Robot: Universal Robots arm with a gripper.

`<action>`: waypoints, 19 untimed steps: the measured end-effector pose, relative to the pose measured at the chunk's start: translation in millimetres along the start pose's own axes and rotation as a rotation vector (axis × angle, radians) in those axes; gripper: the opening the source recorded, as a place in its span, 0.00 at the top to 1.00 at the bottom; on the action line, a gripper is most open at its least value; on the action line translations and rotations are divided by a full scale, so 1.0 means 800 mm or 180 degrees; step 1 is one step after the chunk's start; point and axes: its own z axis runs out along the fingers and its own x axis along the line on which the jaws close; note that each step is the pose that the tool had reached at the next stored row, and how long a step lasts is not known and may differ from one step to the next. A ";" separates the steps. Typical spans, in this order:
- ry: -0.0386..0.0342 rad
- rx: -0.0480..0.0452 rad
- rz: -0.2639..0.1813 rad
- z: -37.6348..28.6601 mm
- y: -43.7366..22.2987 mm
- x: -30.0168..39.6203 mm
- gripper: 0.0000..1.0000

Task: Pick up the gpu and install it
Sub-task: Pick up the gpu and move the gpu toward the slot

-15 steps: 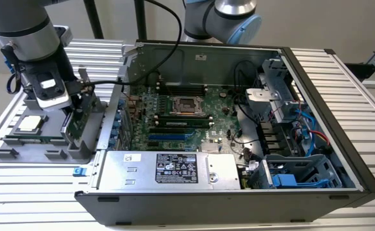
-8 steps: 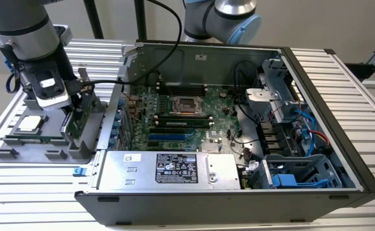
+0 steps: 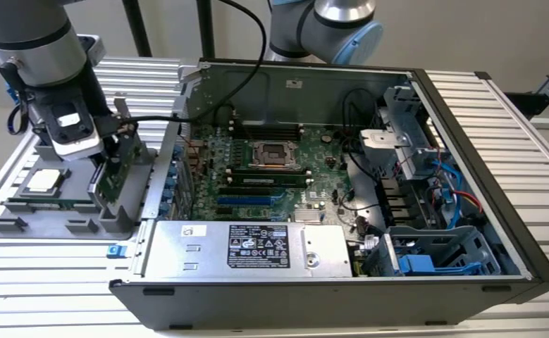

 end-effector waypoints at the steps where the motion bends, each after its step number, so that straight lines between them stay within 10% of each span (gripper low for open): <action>1: -0.0001 0.0000 0.0000 -0.0008 0.0000 0.0000 1.00; 19: -0.0001 0.0000 0.0000 -0.0168 0.0009 -0.0002 1.00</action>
